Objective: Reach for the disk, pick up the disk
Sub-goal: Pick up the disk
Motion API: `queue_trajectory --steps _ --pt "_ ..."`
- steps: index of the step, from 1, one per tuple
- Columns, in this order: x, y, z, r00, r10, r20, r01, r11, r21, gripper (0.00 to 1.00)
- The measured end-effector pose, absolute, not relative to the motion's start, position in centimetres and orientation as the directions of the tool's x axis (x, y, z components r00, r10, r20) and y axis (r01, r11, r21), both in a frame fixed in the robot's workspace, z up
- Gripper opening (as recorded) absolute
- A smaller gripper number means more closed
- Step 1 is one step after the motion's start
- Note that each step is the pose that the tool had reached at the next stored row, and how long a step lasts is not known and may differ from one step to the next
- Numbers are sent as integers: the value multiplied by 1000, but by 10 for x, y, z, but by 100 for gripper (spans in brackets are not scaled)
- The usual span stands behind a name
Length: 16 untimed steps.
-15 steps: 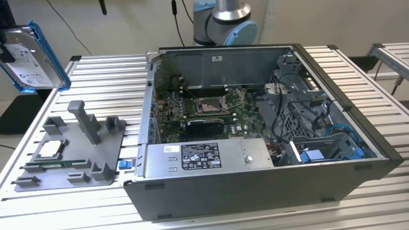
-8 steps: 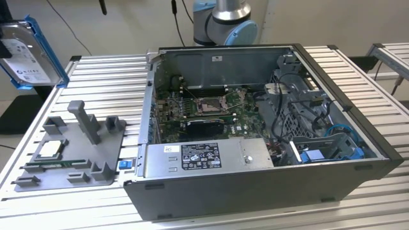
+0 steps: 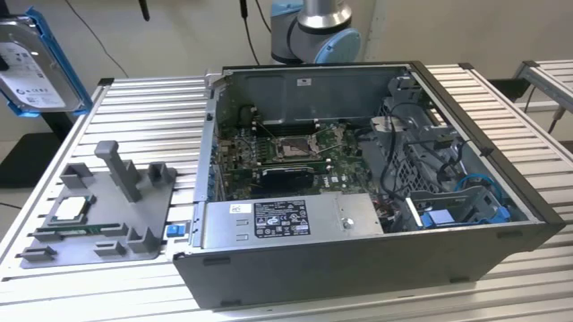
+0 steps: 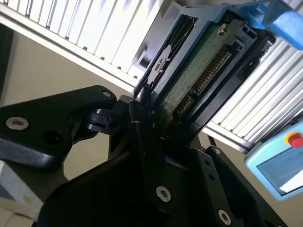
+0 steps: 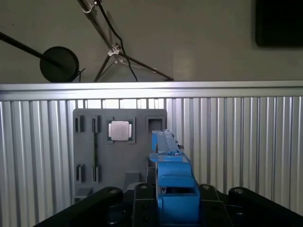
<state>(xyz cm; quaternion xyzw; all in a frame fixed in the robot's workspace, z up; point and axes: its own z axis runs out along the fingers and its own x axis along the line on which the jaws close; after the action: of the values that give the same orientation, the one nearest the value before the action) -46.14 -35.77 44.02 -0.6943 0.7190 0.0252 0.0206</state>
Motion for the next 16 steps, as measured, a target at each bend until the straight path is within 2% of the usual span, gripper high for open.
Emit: queue_trajectory --steps 16 --pt "-461 -358 470 -35 -997 -65 -999 35 8 0"
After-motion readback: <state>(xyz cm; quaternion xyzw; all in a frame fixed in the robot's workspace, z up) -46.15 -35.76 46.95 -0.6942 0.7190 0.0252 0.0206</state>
